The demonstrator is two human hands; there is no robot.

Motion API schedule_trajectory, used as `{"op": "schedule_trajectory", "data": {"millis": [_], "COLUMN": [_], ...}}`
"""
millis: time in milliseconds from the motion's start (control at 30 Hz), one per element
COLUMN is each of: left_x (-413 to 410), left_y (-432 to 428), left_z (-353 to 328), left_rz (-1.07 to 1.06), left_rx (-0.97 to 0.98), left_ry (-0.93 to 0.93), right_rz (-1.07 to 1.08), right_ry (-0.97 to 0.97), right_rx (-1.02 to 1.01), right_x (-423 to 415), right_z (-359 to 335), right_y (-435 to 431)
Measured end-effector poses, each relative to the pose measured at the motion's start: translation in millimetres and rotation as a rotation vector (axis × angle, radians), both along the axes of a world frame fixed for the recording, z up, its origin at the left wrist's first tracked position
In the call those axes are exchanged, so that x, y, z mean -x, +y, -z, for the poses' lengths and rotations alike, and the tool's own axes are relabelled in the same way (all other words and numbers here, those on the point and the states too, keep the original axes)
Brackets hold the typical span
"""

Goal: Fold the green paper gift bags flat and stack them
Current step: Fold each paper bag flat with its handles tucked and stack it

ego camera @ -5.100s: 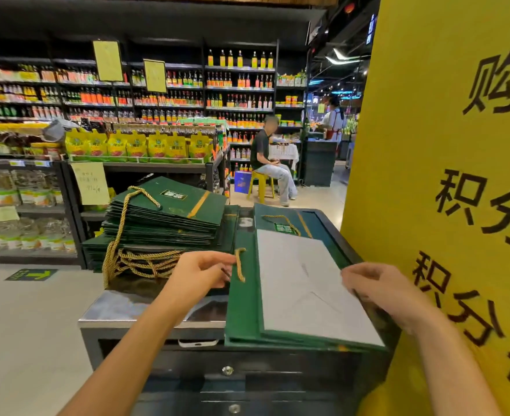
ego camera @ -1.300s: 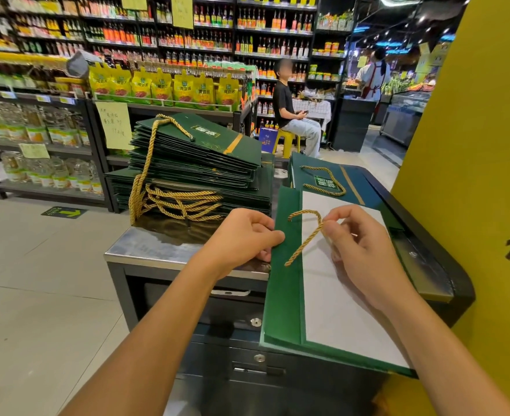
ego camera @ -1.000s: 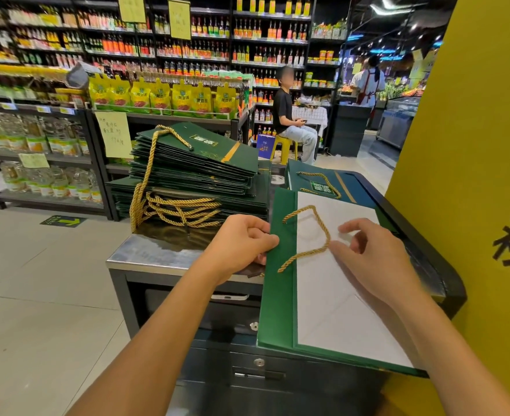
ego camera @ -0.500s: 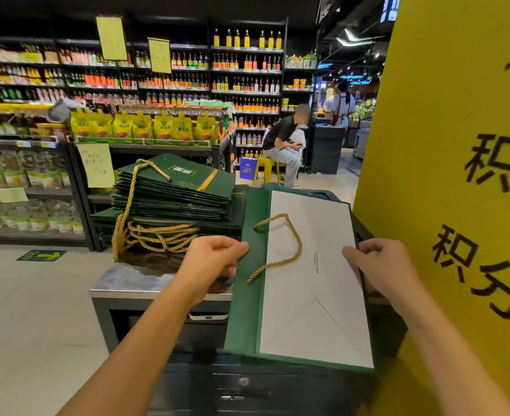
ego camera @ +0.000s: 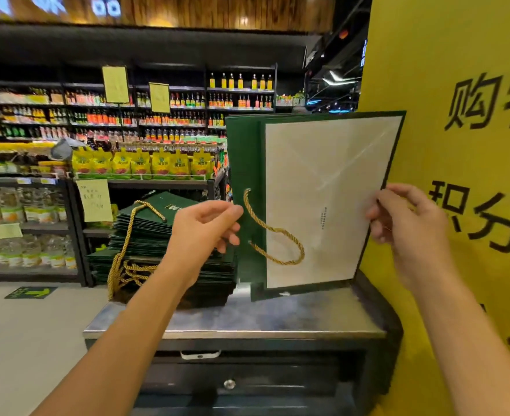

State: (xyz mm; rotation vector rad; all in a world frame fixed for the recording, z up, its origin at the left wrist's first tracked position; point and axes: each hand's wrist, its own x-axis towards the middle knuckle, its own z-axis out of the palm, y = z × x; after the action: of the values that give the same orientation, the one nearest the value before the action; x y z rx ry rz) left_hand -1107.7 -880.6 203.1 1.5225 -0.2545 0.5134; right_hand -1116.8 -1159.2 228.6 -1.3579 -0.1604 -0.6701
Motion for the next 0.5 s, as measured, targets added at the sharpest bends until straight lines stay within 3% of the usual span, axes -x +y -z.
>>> {"op": "schedule_trajectory", "data": {"millis": [133, 300, 400, 500], "left_x": [2, 1, -4, -9], "left_y": [3, 7, 8, 3], "left_z": [8, 42, 66, 89], "left_rz": [0.039, 0.11, 0.137, 0.062], "left_rx": [-0.048, -0.001, 0.039, -0.013], "left_ry": [0.002, 0.166, 0.305, 0.386], "right_rz": [-0.066, -0.157, -0.154, -0.069], "right_ry": [0.008, 0.286, 0.432, 0.435], "right_rx": [-0.098, -0.131, 0.174, 0.588], "right_x": [3, 1, 0, -6], "right_z": [6, 51, 83, 112], "right_y": [-4, -14, -19, -20]}}
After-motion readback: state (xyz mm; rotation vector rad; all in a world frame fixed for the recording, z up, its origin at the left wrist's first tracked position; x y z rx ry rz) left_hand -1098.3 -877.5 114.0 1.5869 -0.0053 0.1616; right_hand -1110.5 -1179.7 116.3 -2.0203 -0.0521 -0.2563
